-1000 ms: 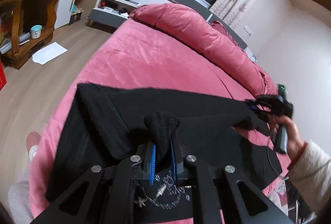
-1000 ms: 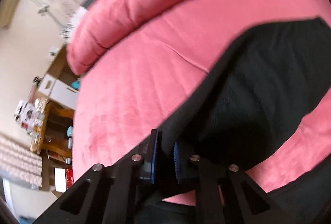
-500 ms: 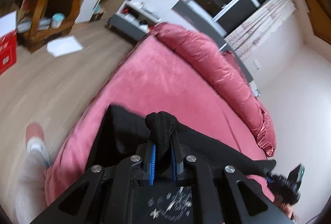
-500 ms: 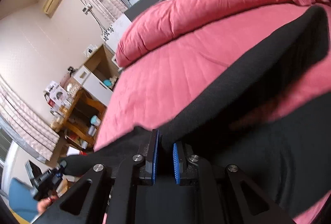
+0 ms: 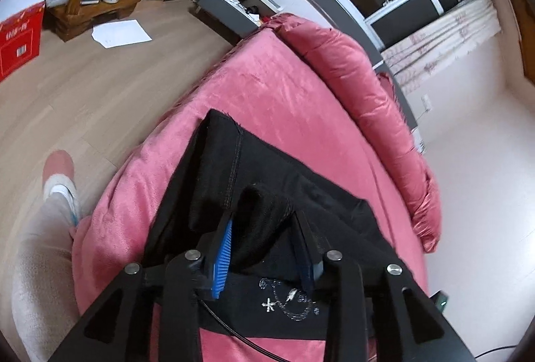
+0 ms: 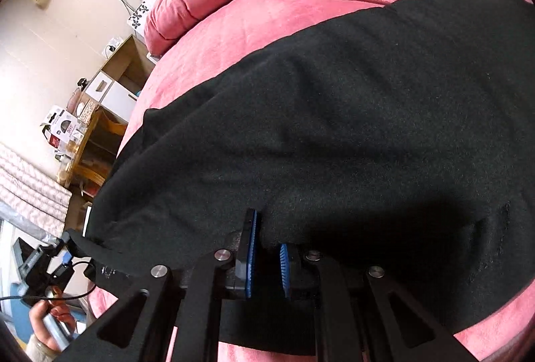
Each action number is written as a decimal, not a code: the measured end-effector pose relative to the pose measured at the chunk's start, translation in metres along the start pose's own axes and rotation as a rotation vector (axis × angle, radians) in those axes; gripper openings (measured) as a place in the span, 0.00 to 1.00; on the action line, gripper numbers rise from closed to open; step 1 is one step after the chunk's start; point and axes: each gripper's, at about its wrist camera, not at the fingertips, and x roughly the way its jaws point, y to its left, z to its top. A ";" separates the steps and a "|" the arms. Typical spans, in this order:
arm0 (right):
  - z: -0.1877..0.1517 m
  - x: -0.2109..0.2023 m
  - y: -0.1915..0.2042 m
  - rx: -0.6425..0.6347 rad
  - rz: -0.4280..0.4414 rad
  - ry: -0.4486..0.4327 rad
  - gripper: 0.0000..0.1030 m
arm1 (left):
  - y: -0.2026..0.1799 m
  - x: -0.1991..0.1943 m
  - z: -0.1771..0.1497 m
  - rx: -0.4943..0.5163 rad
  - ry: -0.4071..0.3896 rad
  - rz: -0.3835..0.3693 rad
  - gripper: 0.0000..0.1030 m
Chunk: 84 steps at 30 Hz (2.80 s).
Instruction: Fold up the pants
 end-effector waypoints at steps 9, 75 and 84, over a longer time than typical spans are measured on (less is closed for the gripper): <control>-0.002 0.002 -0.009 0.038 0.037 0.004 0.12 | 0.026 -0.082 0.046 -0.085 -0.235 0.128 0.33; -0.022 -0.102 -0.085 0.229 0.057 0.034 0.33 | -0.012 -0.053 -0.012 0.119 -0.040 0.270 0.26; 0.006 -0.182 -0.162 0.340 -0.026 -0.196 0.34 | -0.071 -0.022 -0.005 0.255 -0.071 0.213 0.29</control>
